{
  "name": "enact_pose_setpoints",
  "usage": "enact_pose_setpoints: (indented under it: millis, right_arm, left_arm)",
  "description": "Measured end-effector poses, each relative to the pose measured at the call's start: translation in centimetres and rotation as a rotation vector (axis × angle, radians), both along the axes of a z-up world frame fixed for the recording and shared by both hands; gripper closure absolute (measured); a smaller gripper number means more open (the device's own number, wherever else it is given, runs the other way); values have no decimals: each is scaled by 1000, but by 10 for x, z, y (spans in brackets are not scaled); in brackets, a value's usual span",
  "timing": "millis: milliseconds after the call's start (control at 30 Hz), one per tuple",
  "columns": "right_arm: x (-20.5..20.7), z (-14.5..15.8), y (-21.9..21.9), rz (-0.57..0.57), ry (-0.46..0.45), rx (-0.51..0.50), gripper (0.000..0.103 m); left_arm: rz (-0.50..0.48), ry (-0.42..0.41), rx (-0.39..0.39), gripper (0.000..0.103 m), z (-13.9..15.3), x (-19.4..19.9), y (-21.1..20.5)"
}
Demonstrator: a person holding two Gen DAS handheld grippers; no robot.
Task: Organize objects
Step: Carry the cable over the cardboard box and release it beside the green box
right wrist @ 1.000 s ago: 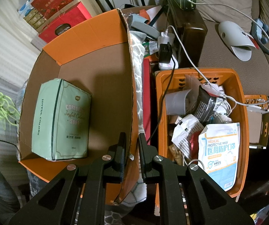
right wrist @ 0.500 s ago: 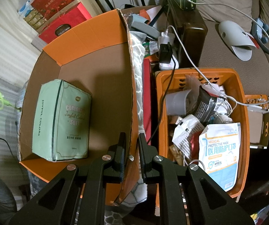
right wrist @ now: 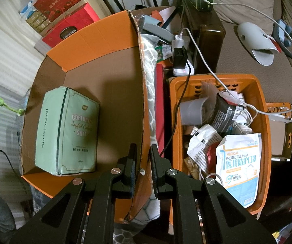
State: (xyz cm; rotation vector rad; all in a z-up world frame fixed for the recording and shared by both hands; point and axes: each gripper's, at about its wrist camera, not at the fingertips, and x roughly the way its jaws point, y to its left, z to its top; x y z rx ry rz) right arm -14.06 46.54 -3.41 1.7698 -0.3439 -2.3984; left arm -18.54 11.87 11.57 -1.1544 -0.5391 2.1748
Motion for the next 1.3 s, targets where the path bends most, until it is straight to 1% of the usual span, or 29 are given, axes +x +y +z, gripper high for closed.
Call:
enact_pose_setpoints:
  millis: [200, 433, 567, 667, 867, 933, 1000, 1133, 1267, 1300]
  right_arm:
    - [0, 0, 0, -1, 0, -1, 91]
    - [-1, -1, 0, -4, 0, -4, 91]
    - [-2, -2, -1, -7, 0, -6, 91]
    - [-2, -2, -1, -7, 0, -7, 91]
    - [-2, -3, -1, -8, 0, -8, 91]
    - [-3, -3, -1, -7, 0, -7, 91]
    - [-3, -4, -2, -8, 0, -10, 91]
    - [-3, -4, -1, -8, 0, -9, 90]
    - [-3, -4, 0, -8, 0, -10, 90]
    - [-3, -4, 0, -8, 0, -10, 90]
  left_arm:
    - [-59, -26, 30, 91, -7, -3, 39]
    - [-84, -51, 77, 91, -13, -8, 75]
    - [-117, -58, 94, 91, -18, -9, 98]
    - [-136, -73, 84, 91, -27, -9, 114]
    - [-144, -105, 56, 91, -51, -12, 129]
    - [-158, -127, 42, 91, -61, -14, 134]
    - [-155, -164, 9, 91, -74, -18, 138]
    - [-143, -208, -62, 90, -94, -21, 144]
    - [-136, -239, -95, 82, -110, -24, 143]
    - [-138, -241, -102, 82, -111, -25, 143]
